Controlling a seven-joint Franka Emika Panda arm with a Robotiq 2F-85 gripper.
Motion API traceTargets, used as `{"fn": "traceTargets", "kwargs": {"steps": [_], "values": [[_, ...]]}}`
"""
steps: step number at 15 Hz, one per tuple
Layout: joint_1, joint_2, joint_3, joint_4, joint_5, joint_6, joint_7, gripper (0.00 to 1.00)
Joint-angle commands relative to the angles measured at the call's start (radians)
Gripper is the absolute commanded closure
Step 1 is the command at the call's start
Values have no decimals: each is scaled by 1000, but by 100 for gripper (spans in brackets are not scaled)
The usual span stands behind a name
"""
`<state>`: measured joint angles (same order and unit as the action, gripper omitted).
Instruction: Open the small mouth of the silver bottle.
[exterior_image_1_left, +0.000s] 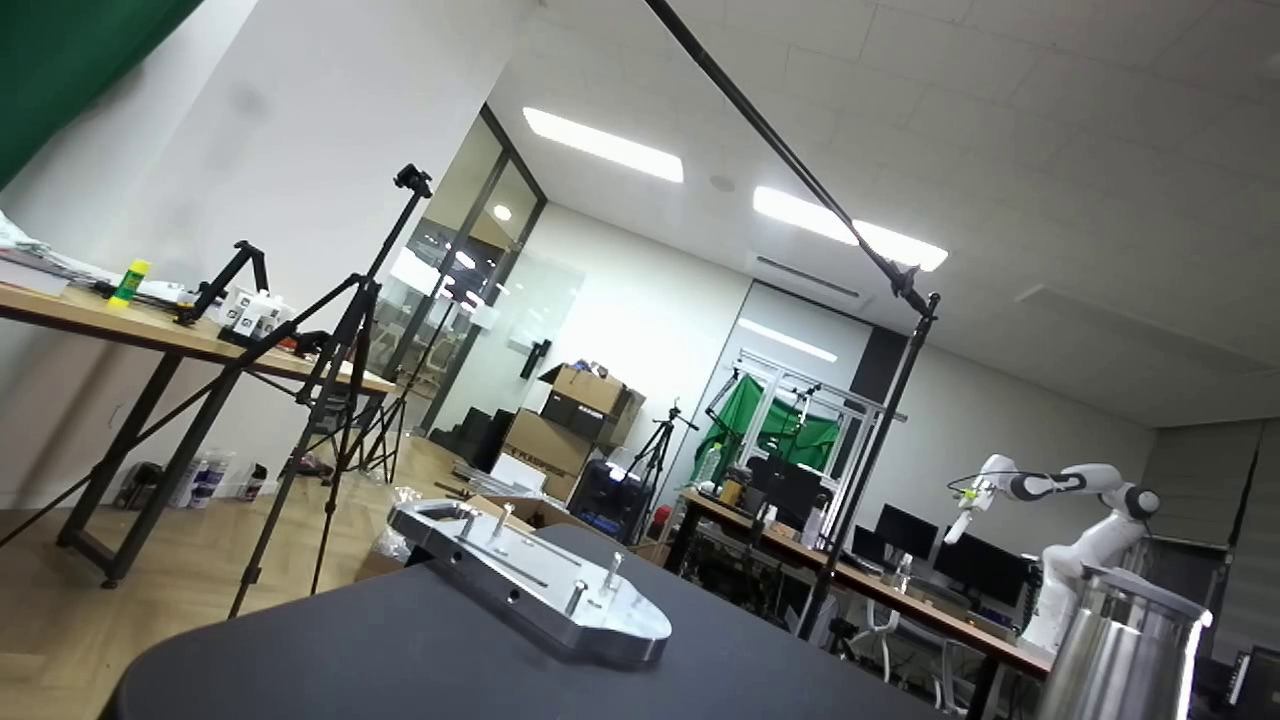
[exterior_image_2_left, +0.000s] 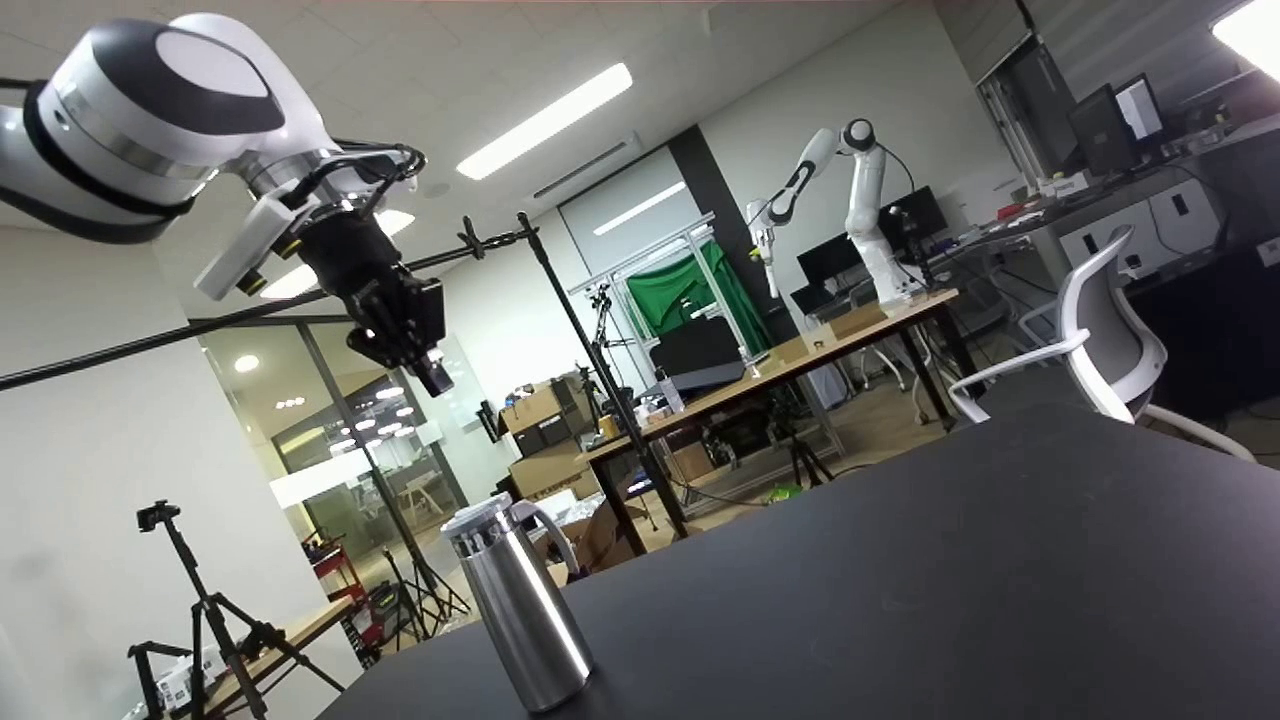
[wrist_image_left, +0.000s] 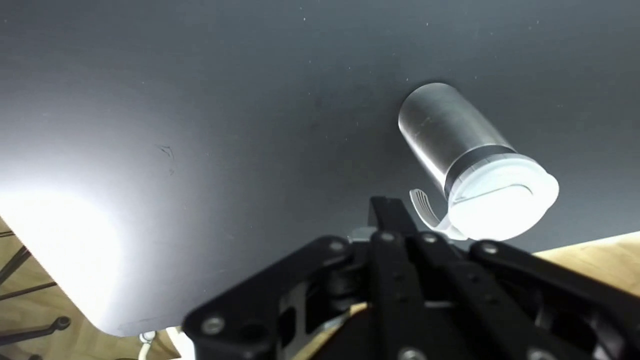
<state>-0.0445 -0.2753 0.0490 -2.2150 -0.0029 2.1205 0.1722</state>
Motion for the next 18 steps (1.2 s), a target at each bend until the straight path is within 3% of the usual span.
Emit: {"fn": "traceTargets", "kwargs": {"steps": [1,11,18], "values": [[9,6,-10,7,-3,-11,2,99],[14,22,-8,25,4,-9,2,100],[81,68,66,1,-18,222,14,100]]}}
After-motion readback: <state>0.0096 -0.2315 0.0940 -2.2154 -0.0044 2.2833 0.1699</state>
